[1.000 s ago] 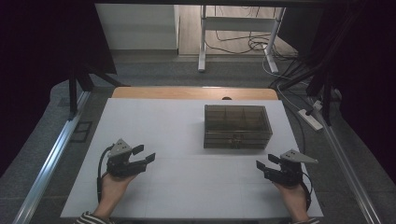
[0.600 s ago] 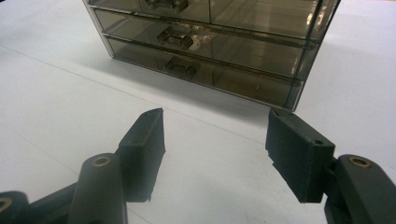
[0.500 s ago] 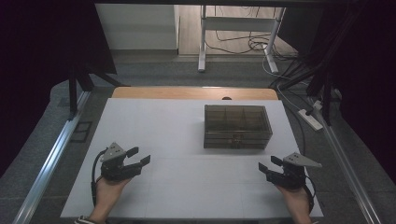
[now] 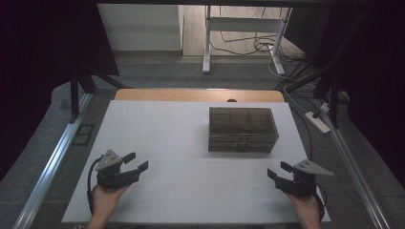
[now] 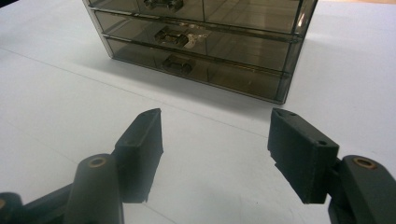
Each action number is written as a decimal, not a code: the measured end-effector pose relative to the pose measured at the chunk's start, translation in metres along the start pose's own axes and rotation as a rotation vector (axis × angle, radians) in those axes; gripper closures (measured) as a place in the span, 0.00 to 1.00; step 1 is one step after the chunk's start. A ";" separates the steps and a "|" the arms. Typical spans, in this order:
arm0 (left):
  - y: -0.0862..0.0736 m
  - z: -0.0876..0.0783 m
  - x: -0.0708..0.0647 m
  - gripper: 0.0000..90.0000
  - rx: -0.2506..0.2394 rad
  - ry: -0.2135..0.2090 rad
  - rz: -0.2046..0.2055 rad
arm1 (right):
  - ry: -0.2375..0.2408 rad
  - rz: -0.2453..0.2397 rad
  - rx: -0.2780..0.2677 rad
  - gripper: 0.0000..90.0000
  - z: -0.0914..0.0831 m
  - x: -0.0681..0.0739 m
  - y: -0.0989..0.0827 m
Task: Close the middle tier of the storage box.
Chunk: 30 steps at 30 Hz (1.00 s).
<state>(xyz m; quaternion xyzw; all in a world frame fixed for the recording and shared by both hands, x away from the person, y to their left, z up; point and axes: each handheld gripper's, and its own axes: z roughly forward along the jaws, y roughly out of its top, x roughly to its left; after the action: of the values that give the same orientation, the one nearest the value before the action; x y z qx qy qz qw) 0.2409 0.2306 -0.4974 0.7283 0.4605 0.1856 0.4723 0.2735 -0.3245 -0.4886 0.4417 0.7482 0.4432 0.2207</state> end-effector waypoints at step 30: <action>-0.020 -0.016 0.007 0.36 -0.031 0.046 -0.016 | -0.023 0.017 -0.031 0.35 -0.016 -0.001 -0.014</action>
<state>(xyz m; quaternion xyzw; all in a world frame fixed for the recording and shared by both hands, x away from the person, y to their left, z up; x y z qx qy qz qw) 0.2231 0.2475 -0.5076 0.7128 0.4741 0.2059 0.4741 0.2559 -0.3359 -0.4929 0.4494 0.7350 0.4515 0.2322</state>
